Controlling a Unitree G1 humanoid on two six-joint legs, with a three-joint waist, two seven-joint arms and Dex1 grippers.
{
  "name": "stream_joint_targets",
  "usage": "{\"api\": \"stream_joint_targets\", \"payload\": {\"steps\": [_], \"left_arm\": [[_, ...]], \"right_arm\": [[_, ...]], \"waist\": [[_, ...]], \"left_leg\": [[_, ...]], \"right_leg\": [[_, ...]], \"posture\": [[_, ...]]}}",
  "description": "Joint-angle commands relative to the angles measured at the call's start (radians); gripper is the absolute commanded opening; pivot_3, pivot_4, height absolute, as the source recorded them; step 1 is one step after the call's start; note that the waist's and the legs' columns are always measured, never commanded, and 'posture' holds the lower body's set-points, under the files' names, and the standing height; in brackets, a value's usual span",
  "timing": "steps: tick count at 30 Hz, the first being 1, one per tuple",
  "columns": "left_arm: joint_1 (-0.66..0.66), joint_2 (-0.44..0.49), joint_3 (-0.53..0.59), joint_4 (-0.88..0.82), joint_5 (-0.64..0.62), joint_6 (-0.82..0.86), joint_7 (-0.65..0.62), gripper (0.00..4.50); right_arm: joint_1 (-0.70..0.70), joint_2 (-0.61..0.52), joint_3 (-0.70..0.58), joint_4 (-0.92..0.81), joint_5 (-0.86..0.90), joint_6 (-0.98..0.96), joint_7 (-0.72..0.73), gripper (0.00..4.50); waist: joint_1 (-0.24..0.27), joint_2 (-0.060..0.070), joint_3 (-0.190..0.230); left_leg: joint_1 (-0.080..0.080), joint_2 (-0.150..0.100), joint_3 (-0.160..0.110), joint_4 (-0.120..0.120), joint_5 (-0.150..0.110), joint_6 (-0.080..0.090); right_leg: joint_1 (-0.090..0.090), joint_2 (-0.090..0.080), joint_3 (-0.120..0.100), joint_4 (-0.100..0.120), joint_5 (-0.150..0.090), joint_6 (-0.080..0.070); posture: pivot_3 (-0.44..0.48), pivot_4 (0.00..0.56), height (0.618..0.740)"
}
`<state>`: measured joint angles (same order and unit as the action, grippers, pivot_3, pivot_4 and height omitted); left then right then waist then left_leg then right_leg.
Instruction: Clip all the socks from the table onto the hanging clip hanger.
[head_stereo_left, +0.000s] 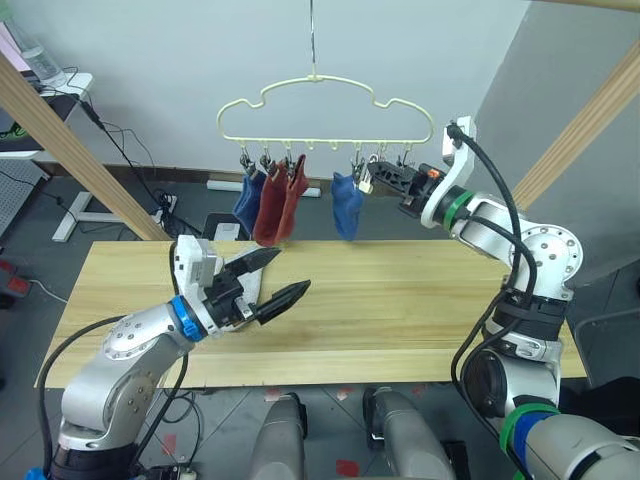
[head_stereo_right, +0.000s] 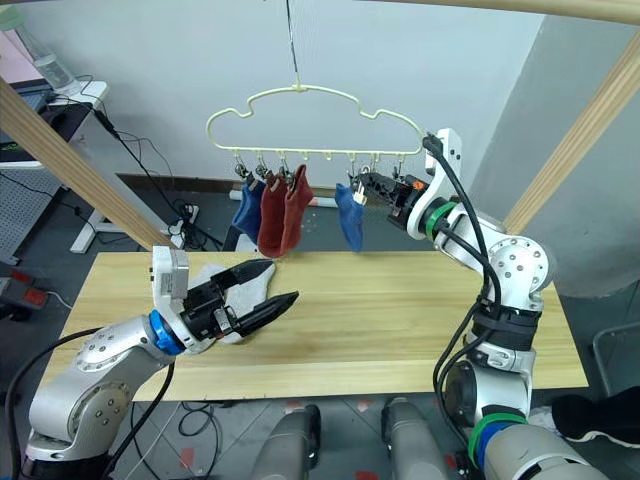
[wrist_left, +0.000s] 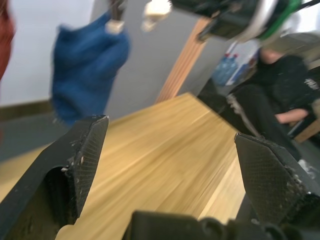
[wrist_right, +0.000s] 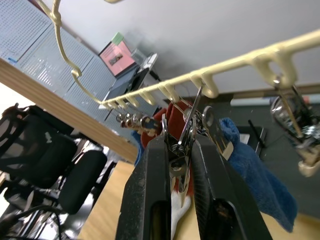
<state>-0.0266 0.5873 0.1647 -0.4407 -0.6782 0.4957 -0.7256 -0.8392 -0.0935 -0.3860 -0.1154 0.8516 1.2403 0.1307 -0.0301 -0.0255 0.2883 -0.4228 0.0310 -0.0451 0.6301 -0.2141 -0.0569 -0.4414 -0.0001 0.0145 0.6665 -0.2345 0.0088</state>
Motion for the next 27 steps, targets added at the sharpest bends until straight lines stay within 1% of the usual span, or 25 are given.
{"api": "stream_joint_targets", "payload": {"steps": [1,3,5,11,17,23,27], "left_arm": [[0.008,-0.014,0.054,0.063,0.041,-0.016,0.069,4.50],[0.007,-0.027,0.066,0.119,0.088,-0.040,0.113,4.50],[0.004,-0.025,0.055,0.159,0.135,-0.070,0.115,4.50],[-0.024,-0.036,0.043,0.224,0.192,-0.099,0.129,4.50],[-0.082,-0.036,0.020,0.307,0.266,-0.109,0.140,4.50],[-0.107,-0.039,-0.019,0.372,0.331,-0.116,0.145,4.50],[-0.161,-0.057,-0.061,0.453,0.408,-0.137,0.190,4.50]], "right_arm": [[-0.043,-0.002,-0.016,-0.012,0.066,0.024,-0.009,0.23],[-0.057,-0.002,-0.020,-0.006,0.086,0.034,-0.013,0.23],[-0.061,-0.005,-0.019,-0.004,0.093,0.036,-0.018,0.23],[-0.061,-0.009,-0.018,0.005,0.105,0.033,-0.037,0.22],[-0.056,-0.016,-0.003,0.003,0.101,0.034,-0.056,0.22],[-0.051,-0.017,-0.003,-0.004,0.115,0.042,-0.069,0.22],[-0.044,-0.017,0.002,-0.015,0.121,0.046,-0.074,0.22]], "waist": [[-0.001,0.000,0.000],[-0.001,0.000,0.000],[-0.001,0.000,0.000],[0.000,0.000,0.000],[-0.001,0.000,0.000],[0.000,0.000,0.000],[0.000,0.000,0.000]], "left_leg": [[0.000,0.000,0.000,0.000,0.000,0.000],[0.001,0.000,0.001,0.000,0.000,0.000],[0.000,0.000,0.000,0.000,0.000,0.000],[-0.001,0.000,0.001,0.000,0.000,0.000],[-0.001,0.000,0.000,0.000,0.000,0.000],[-0.001,0.000,0.001,-0.001,0.000,0.000],[-0.001,0.000,0.000,0.000,0.000,0.000]], "right_leg": [[0.000,0.000,0.000,0.000,0.000,0.001],[0.000,0.000,0.000,0.000,0.000,0.001],[0.000,0.000,0.000,0.000,0.000,0.001],[0.000,0.000,0.000,-0.001,0.000,0.000],[0.000,0.000,0.000,-0.001,0.000,0.001],[0.000,0.000,0.000,-0.001,0.000,0.000],[0.000,0.000,0.000,-0.001,0.000,0.001]], "posture": [[0.034,0.283,0.740],[0.031,0.285,0.740],[0.033,0.290,0.740],[0.036,0.293,0.740],[0.032,0.294,0.740],[0.029,0.292,0.740],[0.025,0.289,0.740]]}}
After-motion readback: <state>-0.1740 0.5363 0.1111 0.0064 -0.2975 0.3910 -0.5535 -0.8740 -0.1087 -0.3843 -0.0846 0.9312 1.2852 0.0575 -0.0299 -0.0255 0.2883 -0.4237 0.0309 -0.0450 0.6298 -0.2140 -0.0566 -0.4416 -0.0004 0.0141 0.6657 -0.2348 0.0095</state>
